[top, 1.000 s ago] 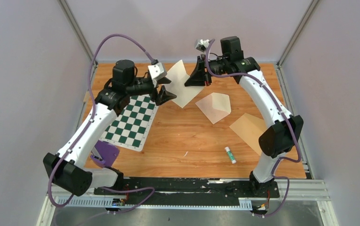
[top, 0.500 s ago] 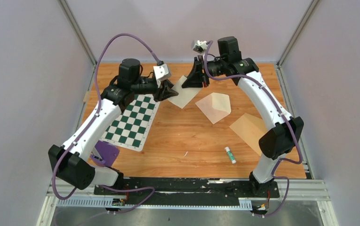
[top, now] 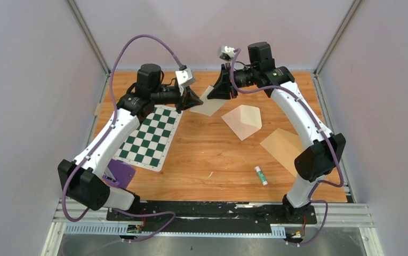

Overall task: Place the letter into the envelope and seal it
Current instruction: Fold the letter.

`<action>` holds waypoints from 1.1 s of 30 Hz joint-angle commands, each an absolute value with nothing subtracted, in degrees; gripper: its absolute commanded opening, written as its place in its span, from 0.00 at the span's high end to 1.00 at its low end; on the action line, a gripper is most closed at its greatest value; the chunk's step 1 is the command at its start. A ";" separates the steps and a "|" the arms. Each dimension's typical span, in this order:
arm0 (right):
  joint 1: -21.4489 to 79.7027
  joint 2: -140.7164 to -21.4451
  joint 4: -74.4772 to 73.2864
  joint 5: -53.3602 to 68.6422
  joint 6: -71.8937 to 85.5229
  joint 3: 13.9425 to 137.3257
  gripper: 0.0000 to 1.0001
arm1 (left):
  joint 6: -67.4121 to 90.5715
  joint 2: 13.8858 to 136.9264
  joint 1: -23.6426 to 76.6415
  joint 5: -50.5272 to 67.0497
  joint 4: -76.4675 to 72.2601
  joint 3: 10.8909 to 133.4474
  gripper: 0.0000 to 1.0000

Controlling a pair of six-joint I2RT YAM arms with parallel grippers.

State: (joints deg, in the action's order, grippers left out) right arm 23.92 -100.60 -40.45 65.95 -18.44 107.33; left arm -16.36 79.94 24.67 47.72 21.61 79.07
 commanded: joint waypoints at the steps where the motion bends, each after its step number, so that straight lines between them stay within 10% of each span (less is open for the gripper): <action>1: 23.99 -97.25 -40.55 63.18 -21.11 106.40 0.84 | -12.70 79.89 24.44 49.19 19.11 80.14 0.87; 13: 22.42 -86.82 -48.48 55.59 -37.85 103.93 0.26 | -19.51 79.45 22.86 49.71 24.21 79.33 0.93; 24: 24.24 -95.66 -45.24 58.40 -35.06 109.86 0.25 | -27.06 78.76 22.90 53.77 30.44 80.94 0.89; 33: 25.78 -96.54 -46.27 62.22 -35.15 108.29 0.48 | -23.63 79.13 22.86 50.57 28.94 80.97 0.89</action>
